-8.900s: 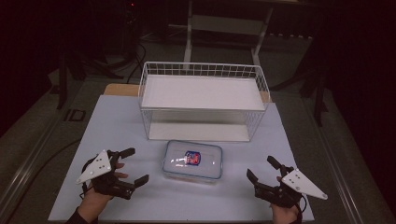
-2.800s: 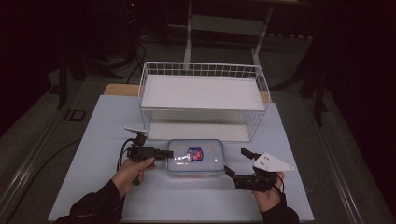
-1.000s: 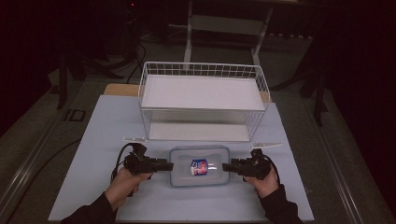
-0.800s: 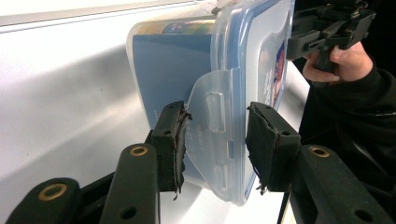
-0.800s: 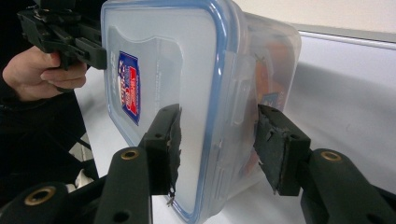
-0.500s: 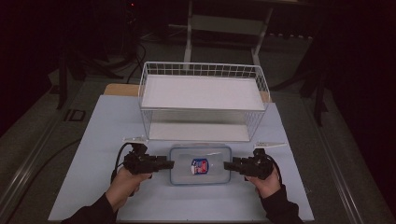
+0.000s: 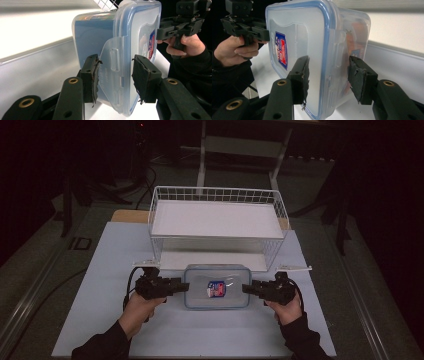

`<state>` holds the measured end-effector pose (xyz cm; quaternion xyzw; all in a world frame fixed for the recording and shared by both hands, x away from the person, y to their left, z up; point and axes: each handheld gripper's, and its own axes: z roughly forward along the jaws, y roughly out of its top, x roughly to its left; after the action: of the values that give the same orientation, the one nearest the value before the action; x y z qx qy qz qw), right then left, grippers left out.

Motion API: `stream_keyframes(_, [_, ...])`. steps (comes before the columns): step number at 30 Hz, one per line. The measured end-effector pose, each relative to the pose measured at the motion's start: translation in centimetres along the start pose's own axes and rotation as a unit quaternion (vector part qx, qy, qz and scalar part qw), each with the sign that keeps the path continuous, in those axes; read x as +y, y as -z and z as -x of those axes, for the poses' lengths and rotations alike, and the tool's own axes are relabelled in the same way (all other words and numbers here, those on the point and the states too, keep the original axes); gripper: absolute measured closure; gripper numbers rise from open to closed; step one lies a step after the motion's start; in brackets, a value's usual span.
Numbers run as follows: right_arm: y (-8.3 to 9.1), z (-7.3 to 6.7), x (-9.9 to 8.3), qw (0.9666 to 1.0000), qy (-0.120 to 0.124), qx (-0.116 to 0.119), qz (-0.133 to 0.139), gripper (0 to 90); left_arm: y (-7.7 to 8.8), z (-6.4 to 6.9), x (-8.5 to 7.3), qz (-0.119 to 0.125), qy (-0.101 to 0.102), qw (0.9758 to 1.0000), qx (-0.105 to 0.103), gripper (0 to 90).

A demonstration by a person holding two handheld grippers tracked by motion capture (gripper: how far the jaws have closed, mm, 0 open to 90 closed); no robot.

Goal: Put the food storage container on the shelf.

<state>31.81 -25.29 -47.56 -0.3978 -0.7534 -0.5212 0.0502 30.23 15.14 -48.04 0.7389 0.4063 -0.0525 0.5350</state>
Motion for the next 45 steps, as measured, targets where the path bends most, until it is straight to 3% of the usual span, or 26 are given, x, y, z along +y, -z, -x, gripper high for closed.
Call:
stream_keyframes(18, [-0.5,1.2,2.5,0.9995,0.013,-0.004,0.028,52.3,-0.5,-0.9,1.8,0.023,-0.011,0.9996,0.010,57.0])
stream_keyframes(31, [-0.6,3.0,3.7,0.9989,0.009,-0.021,0.042,52.3,-2.6,-2.5,3.2,0.043,-0.016,0.9989,0.013,56.1])
stream_keyframes(38, [-1.2,4.0,4.1,0.9985,0.014,-0.030,0.044,51.9,-3.6,-3.3,3.5,0.046,-0.031,0.9980,0.029,55.3])
stream_keyframes(45, [-2.0,5.2,4.2,0.9976,0.019,-0.037,0.056,51.8,-4.6,-4.1,3.7,0.059,-0.033,0.9968,0.042,54.4])
